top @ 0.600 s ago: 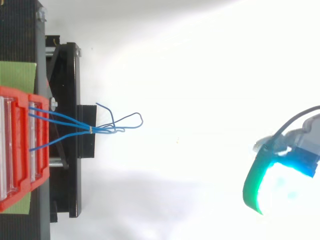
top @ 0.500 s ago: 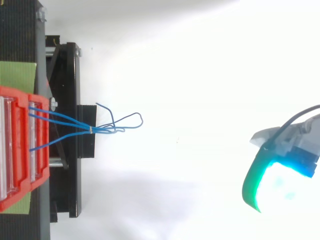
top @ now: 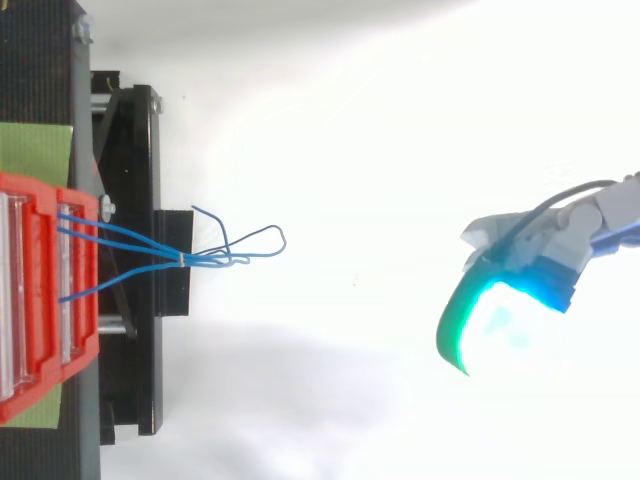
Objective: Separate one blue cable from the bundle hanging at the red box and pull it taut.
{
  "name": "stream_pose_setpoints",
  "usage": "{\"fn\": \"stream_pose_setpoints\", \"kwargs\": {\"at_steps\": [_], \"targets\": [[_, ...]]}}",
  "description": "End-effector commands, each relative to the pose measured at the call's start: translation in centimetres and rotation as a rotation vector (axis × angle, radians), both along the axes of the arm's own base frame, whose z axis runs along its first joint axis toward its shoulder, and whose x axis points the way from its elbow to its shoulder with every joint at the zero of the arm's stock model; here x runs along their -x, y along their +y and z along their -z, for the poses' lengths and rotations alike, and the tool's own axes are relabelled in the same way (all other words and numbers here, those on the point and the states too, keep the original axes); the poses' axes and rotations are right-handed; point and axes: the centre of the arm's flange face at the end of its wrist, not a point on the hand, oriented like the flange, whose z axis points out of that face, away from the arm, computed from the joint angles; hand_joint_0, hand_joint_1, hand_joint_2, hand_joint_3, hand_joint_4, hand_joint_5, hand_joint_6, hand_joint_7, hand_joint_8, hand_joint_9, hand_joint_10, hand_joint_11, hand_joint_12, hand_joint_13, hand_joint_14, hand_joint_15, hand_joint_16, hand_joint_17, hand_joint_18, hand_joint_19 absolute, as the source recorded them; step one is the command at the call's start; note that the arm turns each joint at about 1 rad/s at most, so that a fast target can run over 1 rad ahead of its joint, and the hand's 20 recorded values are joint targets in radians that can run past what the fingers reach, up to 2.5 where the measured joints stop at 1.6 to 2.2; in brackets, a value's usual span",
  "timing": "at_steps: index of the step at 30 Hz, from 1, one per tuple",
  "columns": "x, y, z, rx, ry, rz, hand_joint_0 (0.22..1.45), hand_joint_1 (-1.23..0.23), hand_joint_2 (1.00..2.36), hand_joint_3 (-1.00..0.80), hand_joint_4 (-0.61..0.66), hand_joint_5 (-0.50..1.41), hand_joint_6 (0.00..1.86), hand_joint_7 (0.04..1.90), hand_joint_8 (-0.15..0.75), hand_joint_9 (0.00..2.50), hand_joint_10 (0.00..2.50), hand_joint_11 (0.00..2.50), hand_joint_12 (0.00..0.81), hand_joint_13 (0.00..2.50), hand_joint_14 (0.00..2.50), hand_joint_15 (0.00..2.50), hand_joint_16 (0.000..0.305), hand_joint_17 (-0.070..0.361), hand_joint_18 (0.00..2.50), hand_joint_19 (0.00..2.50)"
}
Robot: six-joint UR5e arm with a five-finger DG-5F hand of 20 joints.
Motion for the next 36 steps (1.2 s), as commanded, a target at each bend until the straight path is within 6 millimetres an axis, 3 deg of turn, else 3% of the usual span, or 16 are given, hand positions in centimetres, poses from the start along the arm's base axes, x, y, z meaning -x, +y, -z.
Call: {"fn": "stream_pose_setpoints", "kwargs": {"at_steps": [1, 3, 9, 17, 22, 23, 31, 34, 36], "targets": [[-0.3, -0.1, 0.7, 0.004, 0.007, 0.028, 0.56, -0.83, 1.0, -0.48, 0.19, -0.26, 0.5, 0.7, 0.242, 0.18, 0.0, 0.0, 0.292, 0.16, 0.0, 0.0, 0.031, 0.07, 0.06, 0.0], [-0.8, -0.2, 1.8, 0.005, 0.017, 0.04, 0.57, -0.85, 1.0, -0.49, 0.19, -0.26, 0.5, 0.71, 0.253, 0.21, 0.0, 0.0, 0.288, 0.19, 0.0, 0.0, 0.031, 0.069, 0.08, 0.0], [-1.8, 0.0, 2.5, 0.003, -0.02, 0.054, 0.65, -0.94, 1.0, -0.5, 0.2, -0.26, 0.5, 0.71, 0.254, 0.24, 0.0, 0.0, 0.235, 0.24, 0.0, 0.0, 0.022, 0.049, 0.16, 0.0], [-2.8, -0.8, 3.8, 0.009, -0.044, 0.155, 0.64, -0.94, 1.0, -0.5, 0.21, -0.25, 0.5, 0.72, 0.25, 0.25, 0.0, 0.0, 0.226, 0.24, 0.0, 0.0, 0.022, 0.049, 0.16, 0.0], [-4.1, -1.0, 5.6, 0.011, -0.059, 0.163, 0.62, -0.93, 1.0, -0.5, 0.22, -0.25, 0.5, 0.73, 0.252, 0.26, 0.0, 0.0, 0.225, 0.24, 0.0, 0.0, 0.021, 0.048, 0.16, 0.0], [-4.8, -0.8, 6.9, 0.011, -0.054, 0.166, 0.61, -0.92, 1.0, -0.5, 0.22, -0.25, 0.5, 0.73, 0.253, 0.27, 0.0, 0.0, 0.225, 0.24, 0.0, 0.0, 0.021, 0.048, 0.16, 0.0], [-6.8, -0.8, 9.1, 0.015, -0.064, 0.192, 0.61, -0.92, 1.0, -0.5, 0.21, -0.24, 0.5, 0.74, 0.253, 0.25, 0.0, 0.0, 0.228, 0.2, 0.0, 0.0, 0.022, 0.049, 0.1, 0.0], [-8.5, -1.0, 10.6, 0.016, -0.055, 0.198, 0.61, -0.93, 1.0, -0.5, 0.21, -0.24, 0.5, 0.74, 0.253, 0.25, 0.0, 0.0, 0.228, 0.2, 0.0, 0.0, 0.022, 0.049, 0.1, 0.0], [-9.4, -1.0, 10.6, 0.015, -0.064, 0.201, 0.6, -0.92, 1.0, -0.5, 0.22, -0.24, 0.5, 0.74, 0.254, 0.25, 0.0, 0.0, 0.228, 0.2, 0.0, 0.0, 0.022, 0.049, 0.1, 0.0]]}}
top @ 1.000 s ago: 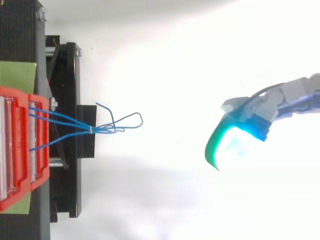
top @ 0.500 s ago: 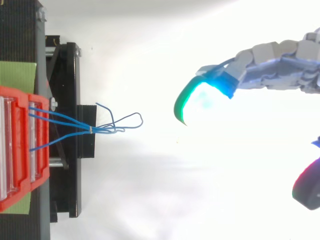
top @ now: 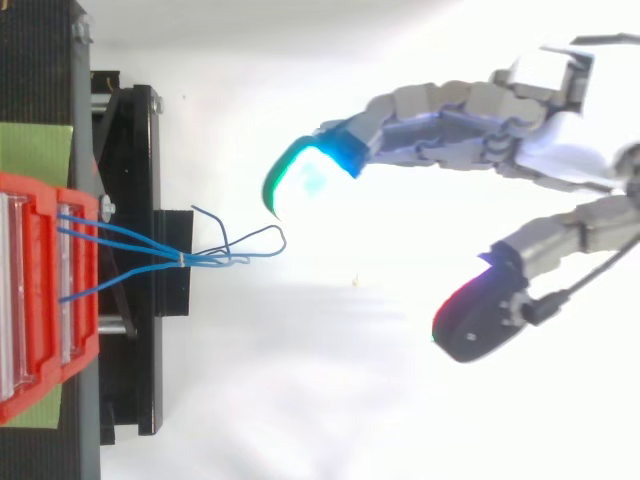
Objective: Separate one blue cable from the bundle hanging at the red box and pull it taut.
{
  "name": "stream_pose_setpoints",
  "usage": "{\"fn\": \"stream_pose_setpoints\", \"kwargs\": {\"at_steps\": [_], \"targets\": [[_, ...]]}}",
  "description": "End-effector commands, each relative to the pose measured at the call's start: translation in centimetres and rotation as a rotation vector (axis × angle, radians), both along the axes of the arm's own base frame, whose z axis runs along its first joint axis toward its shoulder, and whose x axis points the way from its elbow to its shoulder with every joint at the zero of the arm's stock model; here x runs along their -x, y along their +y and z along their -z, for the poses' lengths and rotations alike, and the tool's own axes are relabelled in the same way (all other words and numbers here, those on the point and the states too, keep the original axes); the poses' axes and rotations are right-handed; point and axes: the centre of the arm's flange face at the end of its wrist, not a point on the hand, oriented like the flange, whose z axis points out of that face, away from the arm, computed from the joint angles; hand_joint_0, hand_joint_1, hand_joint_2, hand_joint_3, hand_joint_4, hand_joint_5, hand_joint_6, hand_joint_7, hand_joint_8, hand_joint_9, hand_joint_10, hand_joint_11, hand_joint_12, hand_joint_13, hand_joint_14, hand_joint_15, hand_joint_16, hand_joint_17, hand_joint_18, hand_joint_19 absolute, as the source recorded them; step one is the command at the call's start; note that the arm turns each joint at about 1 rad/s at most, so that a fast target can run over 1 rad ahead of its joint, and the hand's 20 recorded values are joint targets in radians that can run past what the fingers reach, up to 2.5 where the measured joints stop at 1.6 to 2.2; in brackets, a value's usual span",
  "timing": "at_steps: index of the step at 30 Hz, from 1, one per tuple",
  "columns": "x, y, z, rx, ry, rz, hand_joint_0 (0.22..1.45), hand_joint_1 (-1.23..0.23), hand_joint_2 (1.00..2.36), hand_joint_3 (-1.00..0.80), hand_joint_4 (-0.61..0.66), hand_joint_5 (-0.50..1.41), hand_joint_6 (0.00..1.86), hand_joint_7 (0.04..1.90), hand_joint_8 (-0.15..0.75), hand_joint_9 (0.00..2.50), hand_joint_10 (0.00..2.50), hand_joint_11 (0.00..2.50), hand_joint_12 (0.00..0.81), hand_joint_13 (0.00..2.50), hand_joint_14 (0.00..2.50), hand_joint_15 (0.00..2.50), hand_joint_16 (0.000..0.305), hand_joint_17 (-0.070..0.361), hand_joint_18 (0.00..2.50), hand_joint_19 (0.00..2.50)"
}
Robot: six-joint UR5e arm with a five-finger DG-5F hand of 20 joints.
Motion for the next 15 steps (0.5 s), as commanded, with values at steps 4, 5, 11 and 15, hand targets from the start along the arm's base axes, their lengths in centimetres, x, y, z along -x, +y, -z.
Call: {"fn": "stream_pose_setpoints", "kwargs": {"at_steps": [4, 5, 11, 15], "targets": [[-2.8, 0.1, 1.0, 0.003, -0.001, 0.009, 0.6, -0.92, 1.0, -0.5, 0.22, -0.24, 0.5, 0.74, 0.257, 0.26, 0.0, 0.0, 0.227, 0.21, 0.0, 0.0, 0.022, 0.05, 0.1, 0.0], [-3.0, 0.2, 1.2, 0.004, 0.003, 0.007, 0.6, -0.91, 1.0, -0.5, 0.22, -0.24, 0.5, 0.74, 0.257, 0.27, 0.0, 0.0, 0.227, 0.21, 0.0, 0.0, 0.022, 0.05, 0.1, 0.0], [-4.8, 0.4, 4.7, 0.003, 0.01, 0.004, 0.59, -0.9, 1.0, -0.5, 0.23, -0.24, 0.5, 0.75, 0.261, 0.28, 0.0, 0.0, 0.229, 0.22, 0.0, 0.0, 0.022, 0.049, 0.1, 0.0], [-5.3, 0.9, 4.9, 0.001, -0.009, -0.005, 0.58, -0.89, 1.0, -0.5, 0.23, -0.23, 0.5, 0.75, 0.263, 0.29, 0.0, 0.0, 0.229, 0.22, 0.0, 0.0, 0.022, 0.05, 0.11, 0.0]]}}
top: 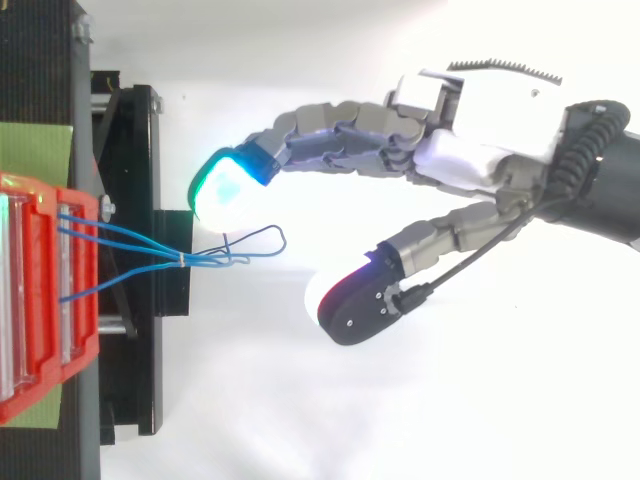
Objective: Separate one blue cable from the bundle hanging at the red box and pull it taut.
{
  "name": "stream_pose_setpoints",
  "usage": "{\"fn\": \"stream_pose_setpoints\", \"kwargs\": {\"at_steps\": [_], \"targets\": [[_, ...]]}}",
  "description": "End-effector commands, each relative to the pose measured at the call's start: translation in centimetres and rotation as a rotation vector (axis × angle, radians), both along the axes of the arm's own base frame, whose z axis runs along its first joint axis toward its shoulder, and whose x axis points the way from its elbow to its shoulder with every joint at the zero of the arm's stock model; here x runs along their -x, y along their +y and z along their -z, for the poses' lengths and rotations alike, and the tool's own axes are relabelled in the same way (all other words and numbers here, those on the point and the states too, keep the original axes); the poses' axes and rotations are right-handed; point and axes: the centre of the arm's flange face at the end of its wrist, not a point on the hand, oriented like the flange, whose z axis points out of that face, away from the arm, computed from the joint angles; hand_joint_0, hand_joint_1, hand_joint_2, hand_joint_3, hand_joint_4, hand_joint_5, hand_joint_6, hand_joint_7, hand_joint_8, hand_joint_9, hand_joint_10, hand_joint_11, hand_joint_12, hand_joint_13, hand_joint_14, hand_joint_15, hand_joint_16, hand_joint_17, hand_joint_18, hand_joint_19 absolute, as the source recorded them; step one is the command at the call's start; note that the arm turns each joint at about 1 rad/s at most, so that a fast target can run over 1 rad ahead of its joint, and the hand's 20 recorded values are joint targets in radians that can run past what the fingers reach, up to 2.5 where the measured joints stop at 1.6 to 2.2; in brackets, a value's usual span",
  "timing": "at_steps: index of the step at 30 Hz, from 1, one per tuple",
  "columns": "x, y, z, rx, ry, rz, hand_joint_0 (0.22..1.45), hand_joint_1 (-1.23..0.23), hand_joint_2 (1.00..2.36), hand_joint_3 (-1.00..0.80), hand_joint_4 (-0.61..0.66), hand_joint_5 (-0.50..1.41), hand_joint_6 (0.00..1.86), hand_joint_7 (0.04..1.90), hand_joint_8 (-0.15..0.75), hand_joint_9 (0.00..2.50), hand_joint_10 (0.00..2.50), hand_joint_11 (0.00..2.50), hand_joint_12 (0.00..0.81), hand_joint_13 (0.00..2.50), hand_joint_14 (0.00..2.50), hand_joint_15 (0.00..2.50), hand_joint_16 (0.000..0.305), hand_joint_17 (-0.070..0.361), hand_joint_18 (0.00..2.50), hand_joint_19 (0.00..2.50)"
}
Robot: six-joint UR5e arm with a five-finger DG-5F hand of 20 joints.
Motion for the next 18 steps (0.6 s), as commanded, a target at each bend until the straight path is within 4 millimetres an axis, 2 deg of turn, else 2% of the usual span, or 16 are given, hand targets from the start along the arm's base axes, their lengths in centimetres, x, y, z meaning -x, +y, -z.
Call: {"fn": "stream_pose_setpoints", "kwargs": {"at_steps": [1, 5, 6, 11, 18], "targets": [[-0.5, 0.3, 0.4, -0.001, -0.013, -0.009, 0.58, -0.89, 1.0, -0.5, 0.23, -0.23, 0.5, 0.75, 0.264, 0.29, 0.0, 0.0, 0.229, 0.22, 0.0, 0.0, 0.022, 0.05, 0.11, 0.0], [-0.8, 0.6, 2.5, 0.002, 0.012, -0.033, 0.58, -0.88, 1.0, -0.5, 0.24, -0.23, 0.5, 0.76, 0.266, 0.3, 0.0, 0.0, 0.232, 0.23, 0.0, 0.0, 0.022, 0.05, 0.11, 0.0], [-1.5, 0.8, 3.3, -0.001, 0.006, -0.037, 0.58, -0.88, 1.0, -0.5, 0.24, -0.23, 0.5, 0.75, 0.267, 0.3, 0.0, 0.0, 0.233, 0.24, 0.0, 0.0, 0.022, 0.05, 0.11, 0.0], [-3.6, 0.9, 4.6, -0.015, -0.001, -0.038, 0.58, -0.87, 1.0, -0.5, 0.25, -0.22, 0.5, 0.76, 0.275, 0.32, 0.0, 0.0, 0.236, 0.25, 0.0, 0.0, 0.022, 0.05, 0.13, 0.0], [-4.2, 2.2, 4.0, -0.018, -0.019, -0.078, 0.56, -0.79, 1.0, -0.5, 0.28, -0.2, 0.5, 0.79, 0.296, 0.4, 0.0, 0.0, 0.241, 0.3, 0.0, 0.0, 0.023, 0.052, 0.18, 0.0]]}}
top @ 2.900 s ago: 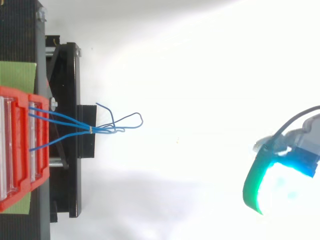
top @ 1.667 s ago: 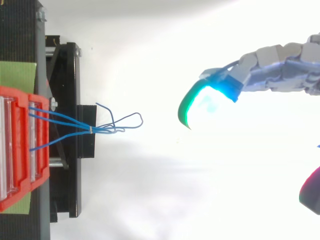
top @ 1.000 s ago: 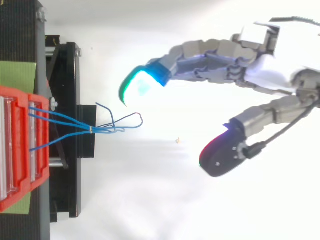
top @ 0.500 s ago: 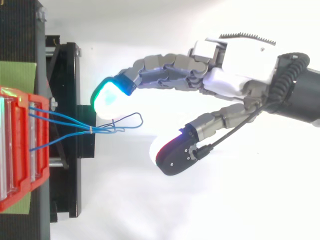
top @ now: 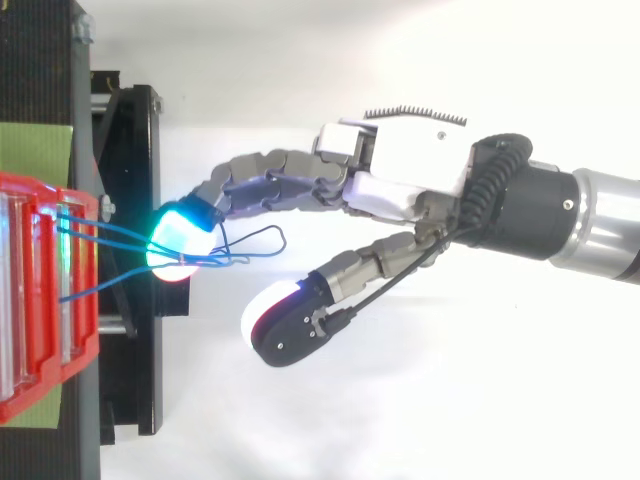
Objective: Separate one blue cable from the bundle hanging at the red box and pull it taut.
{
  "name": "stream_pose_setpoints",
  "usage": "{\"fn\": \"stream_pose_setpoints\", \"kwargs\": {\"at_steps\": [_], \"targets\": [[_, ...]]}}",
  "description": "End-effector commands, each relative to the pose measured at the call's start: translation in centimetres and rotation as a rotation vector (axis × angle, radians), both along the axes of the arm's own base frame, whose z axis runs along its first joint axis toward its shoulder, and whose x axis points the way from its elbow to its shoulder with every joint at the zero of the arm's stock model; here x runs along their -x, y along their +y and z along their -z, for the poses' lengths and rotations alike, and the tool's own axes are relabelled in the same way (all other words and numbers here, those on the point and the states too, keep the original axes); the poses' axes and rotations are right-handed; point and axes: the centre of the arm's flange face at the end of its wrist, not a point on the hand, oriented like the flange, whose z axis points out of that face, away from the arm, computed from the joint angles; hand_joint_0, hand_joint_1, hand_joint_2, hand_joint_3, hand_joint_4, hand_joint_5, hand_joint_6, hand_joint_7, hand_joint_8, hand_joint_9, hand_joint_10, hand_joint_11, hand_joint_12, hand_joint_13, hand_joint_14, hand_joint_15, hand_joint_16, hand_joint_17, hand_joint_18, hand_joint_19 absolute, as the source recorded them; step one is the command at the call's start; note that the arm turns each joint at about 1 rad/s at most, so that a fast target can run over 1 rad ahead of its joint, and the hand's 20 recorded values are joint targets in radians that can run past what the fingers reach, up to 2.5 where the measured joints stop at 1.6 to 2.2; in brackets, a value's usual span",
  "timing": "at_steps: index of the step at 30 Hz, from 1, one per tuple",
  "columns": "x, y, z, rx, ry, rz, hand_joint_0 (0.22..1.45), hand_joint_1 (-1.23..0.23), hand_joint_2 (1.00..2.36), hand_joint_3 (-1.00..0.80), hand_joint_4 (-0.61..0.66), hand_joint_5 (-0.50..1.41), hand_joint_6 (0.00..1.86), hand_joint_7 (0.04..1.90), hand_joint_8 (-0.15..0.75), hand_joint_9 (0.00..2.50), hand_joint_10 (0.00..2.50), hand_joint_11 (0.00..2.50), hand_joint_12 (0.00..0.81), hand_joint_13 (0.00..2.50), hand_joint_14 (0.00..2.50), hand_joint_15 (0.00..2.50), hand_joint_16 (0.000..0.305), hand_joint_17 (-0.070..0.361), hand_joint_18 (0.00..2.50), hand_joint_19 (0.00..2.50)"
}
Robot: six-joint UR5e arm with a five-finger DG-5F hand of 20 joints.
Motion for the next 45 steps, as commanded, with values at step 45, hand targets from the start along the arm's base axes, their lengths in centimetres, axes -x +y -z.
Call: {"fn": "stream_pose_setpoints", "kwargs": {"at_steps": [45], "targets": [[-0.9, 0.5, -4.4, 0.061, -0.032, -0.076, 0.64, -0.58, 1.0, -0.45, 0.25, -0.13, 0.5, 1.2, 0.327, 0.56, 0.0, 0.12, 0.24, 0.4, 0.0, 0.0, 0.021, 0.047, 0.27, 0.0]]}}
